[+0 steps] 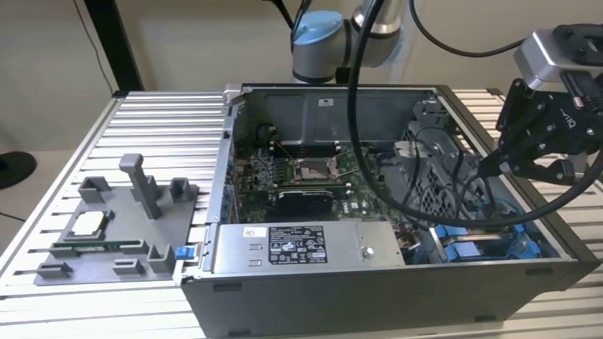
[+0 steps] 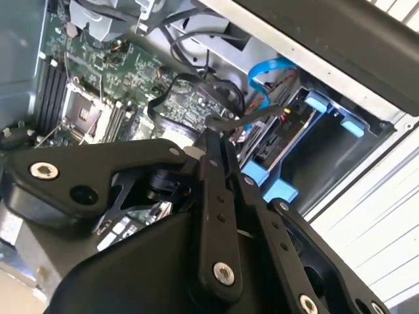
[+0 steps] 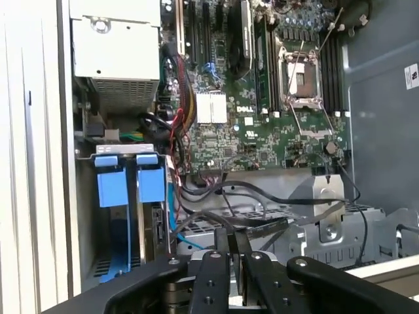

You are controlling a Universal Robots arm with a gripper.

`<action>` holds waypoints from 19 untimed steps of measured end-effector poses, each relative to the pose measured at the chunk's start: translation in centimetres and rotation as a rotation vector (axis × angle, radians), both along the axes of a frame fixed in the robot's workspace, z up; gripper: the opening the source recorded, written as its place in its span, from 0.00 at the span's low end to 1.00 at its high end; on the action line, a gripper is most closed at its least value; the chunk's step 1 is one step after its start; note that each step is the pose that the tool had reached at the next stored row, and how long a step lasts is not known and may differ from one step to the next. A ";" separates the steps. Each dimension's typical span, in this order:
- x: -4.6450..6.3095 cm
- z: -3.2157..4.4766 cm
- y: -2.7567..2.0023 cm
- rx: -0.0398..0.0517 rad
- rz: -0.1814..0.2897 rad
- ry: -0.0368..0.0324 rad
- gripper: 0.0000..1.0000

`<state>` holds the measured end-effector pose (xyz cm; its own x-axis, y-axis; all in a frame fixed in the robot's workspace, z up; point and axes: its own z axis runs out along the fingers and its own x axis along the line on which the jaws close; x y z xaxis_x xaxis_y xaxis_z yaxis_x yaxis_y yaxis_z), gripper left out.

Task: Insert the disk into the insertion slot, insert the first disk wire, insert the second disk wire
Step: 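Insert the second disk wire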

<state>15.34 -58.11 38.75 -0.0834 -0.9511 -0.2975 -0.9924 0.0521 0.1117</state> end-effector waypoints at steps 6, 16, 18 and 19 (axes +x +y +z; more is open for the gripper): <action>0.0 -0.10 -0.25 -0.0103 0.013 0.0143 0.00; -0.1 -0.18 -0.45 -0.0234 0.023 0.0156 0.00; -0.1 -0.18 -0.46 -0.0491 0.022 0.0175 0.00; -0.1 -0.20 -0.45 -0.0639 0.022 0.0177 0.00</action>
